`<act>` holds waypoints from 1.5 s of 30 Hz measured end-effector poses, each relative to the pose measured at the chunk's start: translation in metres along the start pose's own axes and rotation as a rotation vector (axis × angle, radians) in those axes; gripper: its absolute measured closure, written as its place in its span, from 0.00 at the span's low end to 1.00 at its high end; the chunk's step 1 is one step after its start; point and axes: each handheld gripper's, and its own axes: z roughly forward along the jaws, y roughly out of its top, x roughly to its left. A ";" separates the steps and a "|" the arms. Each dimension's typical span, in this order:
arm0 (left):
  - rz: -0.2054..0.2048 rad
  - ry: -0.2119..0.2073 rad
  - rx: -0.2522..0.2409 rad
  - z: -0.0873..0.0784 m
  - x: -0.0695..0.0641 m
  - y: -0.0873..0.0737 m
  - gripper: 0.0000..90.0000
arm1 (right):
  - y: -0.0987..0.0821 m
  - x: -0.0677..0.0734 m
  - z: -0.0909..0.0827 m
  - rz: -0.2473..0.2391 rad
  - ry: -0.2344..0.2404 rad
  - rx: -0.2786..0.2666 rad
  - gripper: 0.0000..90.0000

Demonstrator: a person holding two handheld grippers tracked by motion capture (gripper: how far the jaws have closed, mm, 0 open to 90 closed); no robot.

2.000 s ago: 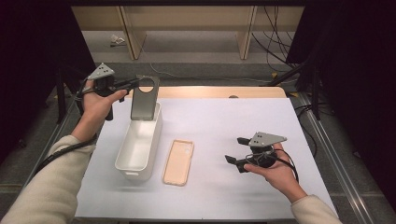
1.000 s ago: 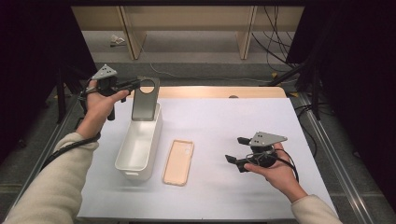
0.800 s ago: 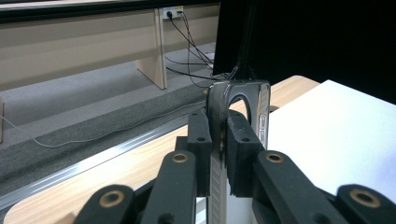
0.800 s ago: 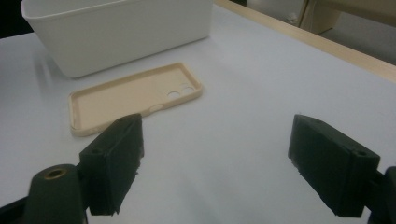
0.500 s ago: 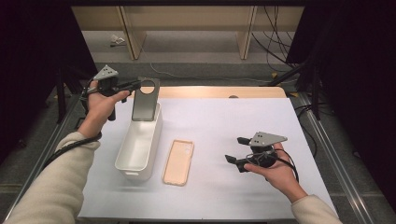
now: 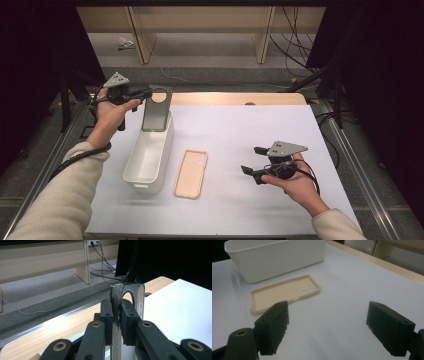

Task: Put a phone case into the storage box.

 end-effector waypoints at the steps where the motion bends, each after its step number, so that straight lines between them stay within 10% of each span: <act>1: -0.001 -0.001 0.000 0.000 0.000 0.000 0.90 | 0.000 0.000 0.000 -0.001 0.000 0.000 0.21; 45: -0.033 0.007 0.032 0.011 0.007 -0.017 0.90 | 0.000 0.001 0.001 0.001 0.006 0.000 0.21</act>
